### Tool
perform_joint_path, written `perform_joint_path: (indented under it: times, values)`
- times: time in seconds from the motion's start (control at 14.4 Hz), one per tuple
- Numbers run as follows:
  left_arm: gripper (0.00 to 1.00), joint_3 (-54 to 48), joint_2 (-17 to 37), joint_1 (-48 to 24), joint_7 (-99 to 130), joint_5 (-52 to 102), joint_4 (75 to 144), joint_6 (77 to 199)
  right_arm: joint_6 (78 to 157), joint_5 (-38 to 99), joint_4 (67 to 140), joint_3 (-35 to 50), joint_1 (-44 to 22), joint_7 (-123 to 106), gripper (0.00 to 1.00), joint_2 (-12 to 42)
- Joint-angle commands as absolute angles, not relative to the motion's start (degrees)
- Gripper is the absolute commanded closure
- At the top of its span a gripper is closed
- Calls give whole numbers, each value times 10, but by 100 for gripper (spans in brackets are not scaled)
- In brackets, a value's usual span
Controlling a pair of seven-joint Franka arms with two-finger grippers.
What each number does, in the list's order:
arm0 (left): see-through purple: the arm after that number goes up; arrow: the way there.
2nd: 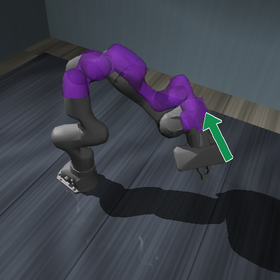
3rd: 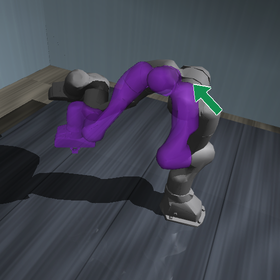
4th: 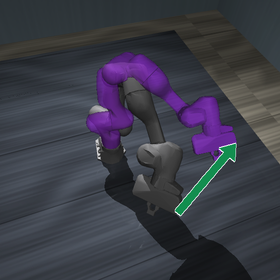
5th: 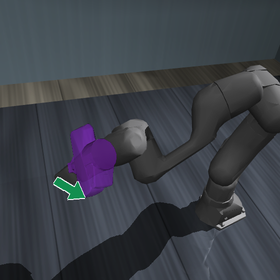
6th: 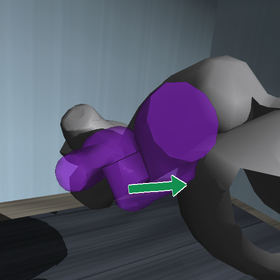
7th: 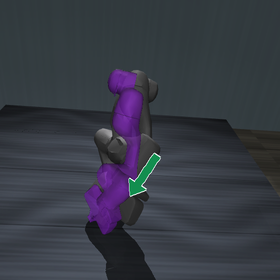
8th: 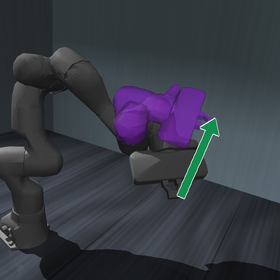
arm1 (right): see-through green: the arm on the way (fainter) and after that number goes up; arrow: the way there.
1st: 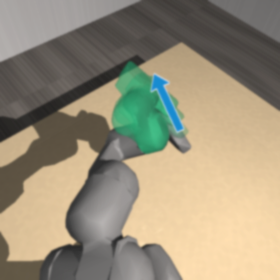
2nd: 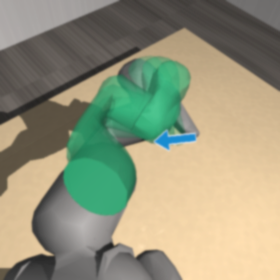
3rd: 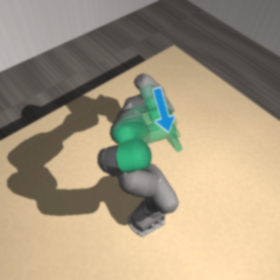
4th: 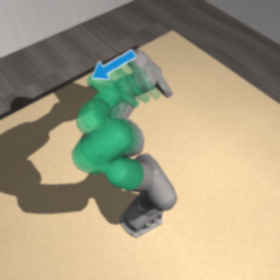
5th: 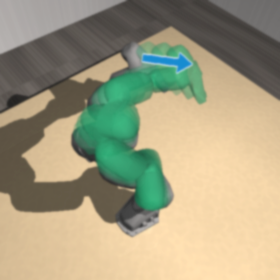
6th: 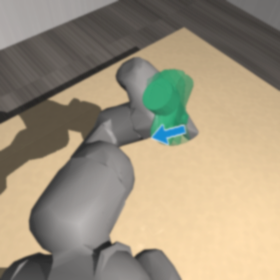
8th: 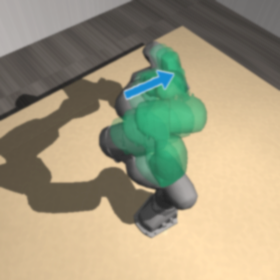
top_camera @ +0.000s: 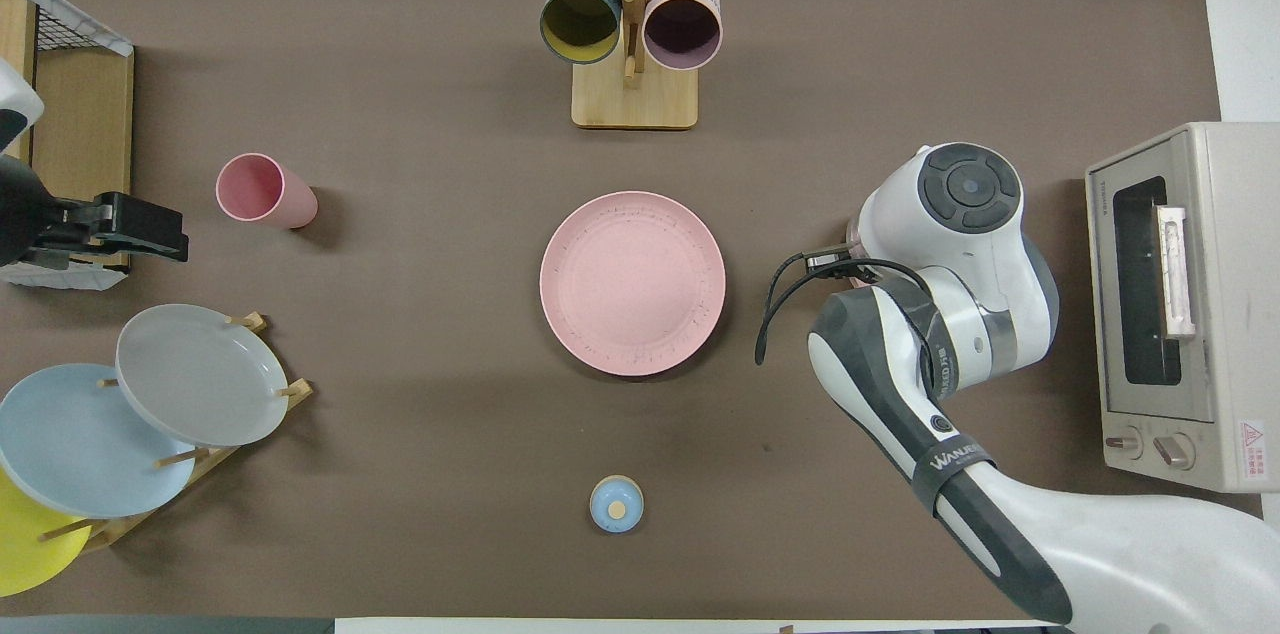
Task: Organize tableware
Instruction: 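Carry the pink bowl with the right gripper over the pink plate, then hold the bowl on the plate while the left gripper grasps the cup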
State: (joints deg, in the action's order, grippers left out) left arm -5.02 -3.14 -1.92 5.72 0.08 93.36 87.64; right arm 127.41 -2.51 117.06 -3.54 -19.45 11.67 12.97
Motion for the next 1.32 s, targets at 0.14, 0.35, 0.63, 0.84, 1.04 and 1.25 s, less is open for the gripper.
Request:
perform_joint_path:
  times: [0.14, 0.35, 0.63, 0.84, 1.04, 1.25]
  values:
    - [0, -54, -42, -19, 61, -9, 941, 875, 1234, -64, 1132, -33, -228, 113, 100, 133]
    - [0, -54, -40, -18, 61, -9, 943, 882, 1118, -65, 1003, -33, -278, 168, 100, 167]
    - [0, -53, -15, -13, 60, -7, 941, 918, 957, -59, 720, -32, -395, 355, 100, 313]
    - [0, -52, 15, 11, 60, 12, 941, 949, 1009, -52, 686, -14, -439, 451, 100, 349]
    - [0, -52, 67, 12, 61, 13, 936, 989, 1046, -53, 699, -4, -439, 468, 100, 349]
    - [0, -51, 112, 9, 61, 13, 936, 1033, 1103, -56, 763, -4, -428, 461, 100, 336]
